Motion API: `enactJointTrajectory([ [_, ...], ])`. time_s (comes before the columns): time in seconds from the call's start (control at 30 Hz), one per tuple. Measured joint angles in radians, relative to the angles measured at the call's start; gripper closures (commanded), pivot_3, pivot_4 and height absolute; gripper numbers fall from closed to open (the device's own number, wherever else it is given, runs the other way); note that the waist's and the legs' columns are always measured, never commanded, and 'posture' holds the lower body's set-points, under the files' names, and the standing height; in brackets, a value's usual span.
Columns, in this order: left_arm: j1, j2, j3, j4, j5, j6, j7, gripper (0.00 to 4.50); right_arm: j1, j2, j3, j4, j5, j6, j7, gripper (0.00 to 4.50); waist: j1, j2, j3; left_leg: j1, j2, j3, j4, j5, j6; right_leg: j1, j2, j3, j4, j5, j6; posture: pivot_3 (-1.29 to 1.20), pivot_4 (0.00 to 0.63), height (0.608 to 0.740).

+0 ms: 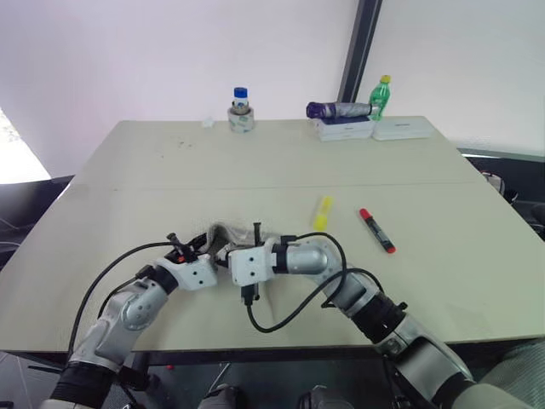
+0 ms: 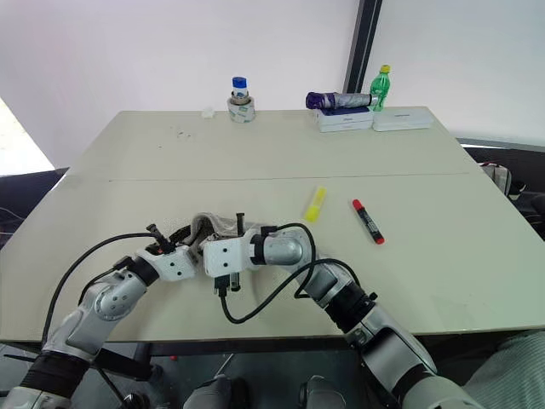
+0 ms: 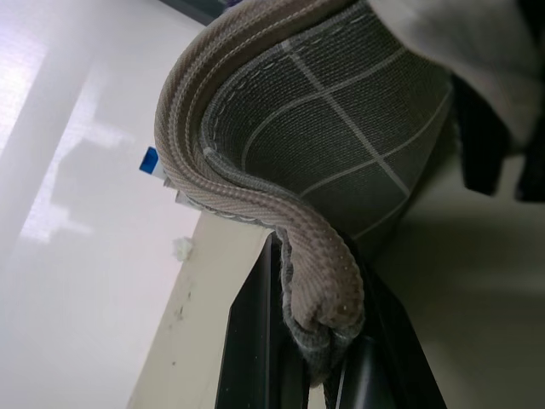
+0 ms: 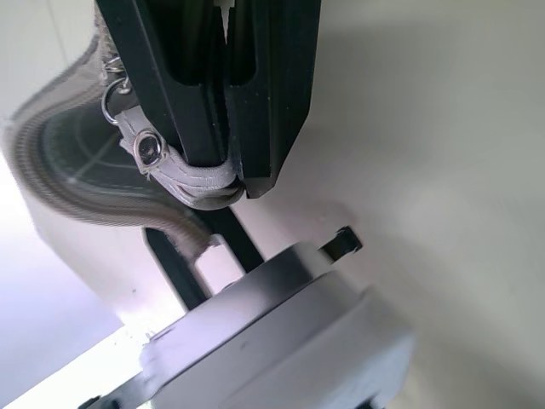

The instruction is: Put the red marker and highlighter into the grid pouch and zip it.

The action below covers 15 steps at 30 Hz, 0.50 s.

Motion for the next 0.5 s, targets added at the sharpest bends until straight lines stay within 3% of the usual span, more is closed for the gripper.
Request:
enactJointTrajectory([
  [0.3,0.121,0.117,0.072,-0.046,-0.084,-0.100,-0.017,4.50,0.000,-0.031,-0.065,0.034,0.045,0.011,0.032,4.47,-0.002,0.000,0.000,0.000,0.000,-0.001,-0.001,-0.001,0.001,0.000,-0.002,0.000,0.000,0.000,0.000,0.00,0.150,0.740],
  [0.5,0.163,0.170,0.077,-0.050,-0.056,-0.167,-0.022,4.50,0.001,-0.034,-0.062,0.050,0.030,0.006,0.042,4.47,0.001,0.000,0.000,0.000,0.000,0.000,-0.001,-0.003,0.004,0.000,-0.002,0.000,-0.001,0.000,0.000,0.00,0.150,0.740],
])
